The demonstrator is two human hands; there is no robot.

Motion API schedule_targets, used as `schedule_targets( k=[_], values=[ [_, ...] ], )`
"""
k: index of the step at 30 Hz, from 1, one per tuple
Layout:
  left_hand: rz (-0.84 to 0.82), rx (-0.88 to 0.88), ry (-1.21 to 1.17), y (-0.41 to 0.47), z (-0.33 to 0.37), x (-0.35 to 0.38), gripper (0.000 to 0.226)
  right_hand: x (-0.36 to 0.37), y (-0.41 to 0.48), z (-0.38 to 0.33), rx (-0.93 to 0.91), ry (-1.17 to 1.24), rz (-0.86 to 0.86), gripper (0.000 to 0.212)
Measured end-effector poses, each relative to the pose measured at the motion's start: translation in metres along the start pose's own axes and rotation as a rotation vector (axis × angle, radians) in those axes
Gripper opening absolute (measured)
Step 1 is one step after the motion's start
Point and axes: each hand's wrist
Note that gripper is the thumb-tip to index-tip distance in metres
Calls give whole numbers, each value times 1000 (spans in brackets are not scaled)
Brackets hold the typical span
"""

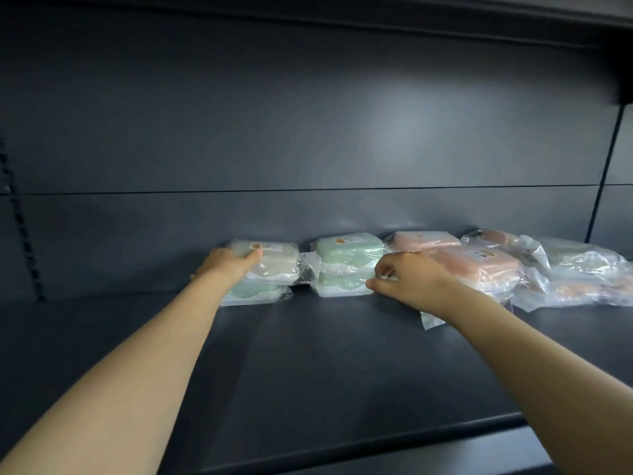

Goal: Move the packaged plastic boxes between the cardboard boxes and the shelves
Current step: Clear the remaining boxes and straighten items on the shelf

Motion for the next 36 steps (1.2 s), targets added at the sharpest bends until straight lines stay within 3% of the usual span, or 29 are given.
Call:
schedule_targets(
  k=[13,16,21,25,30,36],
  values=[
    [315,251,-631,-34,17,17,49,-8,48,3,88,70,110,43],
    [337,272,-744,-44,12,14,48,-3,62,2,136,97,115,54],
    [281,246,-923,-54,-1,9,48,7,78,-1,256,169,38,73],
    [254,228,-980,-56,-14,5,50,1,80,-7,241,331,-1,52],
    [247,166,-1096,-65,-29,6,47,-3,75,-15,230,558,-65,59],
    [197,160,-1211,-74,-42,10,45,10,75,-25,332,695,133,92]
  ],
)
Point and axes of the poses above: each hand's wrist, its own y-axis towards the middle knuckle, its own x-axis out of the palm, z = x × y, and after that the axes turned 13 degrees about -z, right-handed
